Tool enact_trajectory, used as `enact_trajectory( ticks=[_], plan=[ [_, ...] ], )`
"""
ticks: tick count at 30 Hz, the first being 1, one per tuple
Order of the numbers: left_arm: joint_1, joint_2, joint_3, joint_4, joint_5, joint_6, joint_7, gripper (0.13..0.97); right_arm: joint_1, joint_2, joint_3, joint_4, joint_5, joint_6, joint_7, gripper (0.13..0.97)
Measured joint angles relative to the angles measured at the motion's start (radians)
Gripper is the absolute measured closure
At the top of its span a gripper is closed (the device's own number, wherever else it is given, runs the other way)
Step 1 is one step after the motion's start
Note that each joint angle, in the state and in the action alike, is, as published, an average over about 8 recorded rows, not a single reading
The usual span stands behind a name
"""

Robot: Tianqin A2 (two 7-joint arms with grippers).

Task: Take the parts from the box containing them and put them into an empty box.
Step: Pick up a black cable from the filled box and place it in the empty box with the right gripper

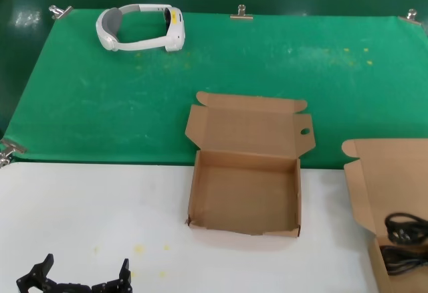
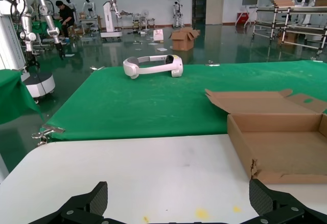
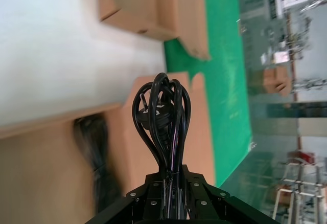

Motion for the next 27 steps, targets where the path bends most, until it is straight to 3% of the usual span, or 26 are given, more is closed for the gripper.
enact_trajectory(
  ticks=[10,27],
  plan=[
    [0.0,0.0,0.0,0.0,0.0,0.0,0.0,0.132,0.051,-0.136,0.063,-0.015,-0.017,-0.028,-0.086,0.893],
    [0.0,0.0,0.0,0.0,0.0,0.0,0.0,0.132,0.209,-0.503,0.008,-0.33,-0.112,-0.228,-0.093,0.894]
  ],
)
